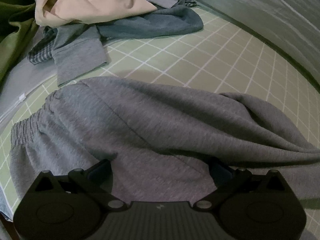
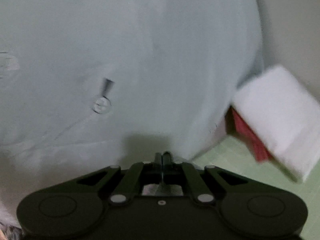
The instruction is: Fold clothes
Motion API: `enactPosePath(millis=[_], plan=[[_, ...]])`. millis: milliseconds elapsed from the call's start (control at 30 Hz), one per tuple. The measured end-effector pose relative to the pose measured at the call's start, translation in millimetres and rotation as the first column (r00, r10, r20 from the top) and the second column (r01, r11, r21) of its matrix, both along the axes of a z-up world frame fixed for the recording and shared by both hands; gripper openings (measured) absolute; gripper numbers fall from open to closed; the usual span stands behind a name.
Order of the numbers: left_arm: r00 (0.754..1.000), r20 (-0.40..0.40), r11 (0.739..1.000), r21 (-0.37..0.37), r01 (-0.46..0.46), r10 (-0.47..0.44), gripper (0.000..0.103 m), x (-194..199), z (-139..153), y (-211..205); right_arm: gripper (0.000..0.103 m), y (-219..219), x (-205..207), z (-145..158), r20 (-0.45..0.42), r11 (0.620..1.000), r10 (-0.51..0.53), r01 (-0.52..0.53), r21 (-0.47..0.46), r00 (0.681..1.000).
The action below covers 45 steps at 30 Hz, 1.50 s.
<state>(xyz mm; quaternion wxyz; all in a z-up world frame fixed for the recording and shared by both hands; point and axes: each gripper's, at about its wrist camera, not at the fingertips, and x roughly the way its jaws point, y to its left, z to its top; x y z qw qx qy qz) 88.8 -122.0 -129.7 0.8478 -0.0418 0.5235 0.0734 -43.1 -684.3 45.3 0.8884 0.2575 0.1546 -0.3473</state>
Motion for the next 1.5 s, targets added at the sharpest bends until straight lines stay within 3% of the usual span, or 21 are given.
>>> enactPosePath(millis=[67,167,300,367,500,667,700,733,833,933,1067,1200,1300,1400,1500], plan=[[1.000,0.005,1.000,0.001,0.000,0.000,0.103,-1,0,0,0.001,10,-13,-1,-0.042,0.999,-0.008,0.006,-0.046,0.999],[1.000,0.008,1.000,0.001,-0.001,0.001,0.103,-1,0,0,0.001,13,-57,-38,-0.174,0.996,-0.085,0.082,-0.024,0.981],[1.000,0.001,1.000,0.000,-0.001,0.001,0.103,1,0,-1,0.001,10,-115,-111,-0.382,0.973,-0.151,0.206,0.107,0.912],[1.000,-0.004,1.000,-0.002,-0.001,0.001,0.103,1,1,-1,0.001,11,-135,-141,-0.443,0.956,-0.163,0.251,0.148,0.882],[1.000,-0.012,1.000,-0.004,-0.004,0.004,0.103,2,2,-1,0.001,18,-151,-167,-0.470,0.933,-0.181,0.302,0.196,0.864],[0.999,-0.038,1.000,-0.009,-0.007,0.007,0.103,3,3,-2,0.006,16,-141,-164,-0.483,0.943,-0.184,0.293,0.159,0.856],[0.999,-0.053,1.000,-0.012,-0.011,0.010,0.103,4,4,-1,0.019,19,-145,-159,-0.486,0.950,-0.183,0.281,0.135,0.854],[0.998,-0.068,1.000,-0.015,-0.015,0.014,0.103,4,5,0,0.040,19,-141,-155,-0.494,0.955,-0.190,0.276,0.105,0.848],[0.999,-0.035,0.999,-0.021,-0.024,0.023,0.103,-2,22,2,0.075,23,-131,-143,-0.501,0.962,-0.215,0.270,0.038,0.838],[0.999,0.041,1.000,-0.003,0.017,-0.016,0.103,-3,42,1,0.087,22,-123,-141,-0.483,0.964,-0.209,0.263,0.045,0.850],[0.994,0.109,0.999,-0.032,0.032,-0.028,0.103,14,56,1,0.088,27,-111,-147,-0.496,0.964,-0.187,0.255,0.072,0.848],[0.992,0.119,0.995,-0.086,0.050,-0.039,0.102,41,56,-5,0.089,36,-105,-147,-0.502,0.966,-0.170,0.243,0.083,0.848],[0.991,0.094,0.980,-0.170,0.107,-0.092,0.094,58,47,-24,0.089,41,-106,-148,-0.504,0.964,-0.173,0.250,0.090,0.846],[0.993,0.025,0.982,-0.153,0.114,-0.111,0.079,71,31,-43,0.089,46,-106,-149,-0.505,0.961,-0.176,0.258,0.097,0.845],[0.994,-0.033,0.984,-0.151,0.099,-0.105,0.051,79,16,-56,0.089,51,-107,-149,-0.507,0.959,-0.179,0.266,0.103,0.843]])
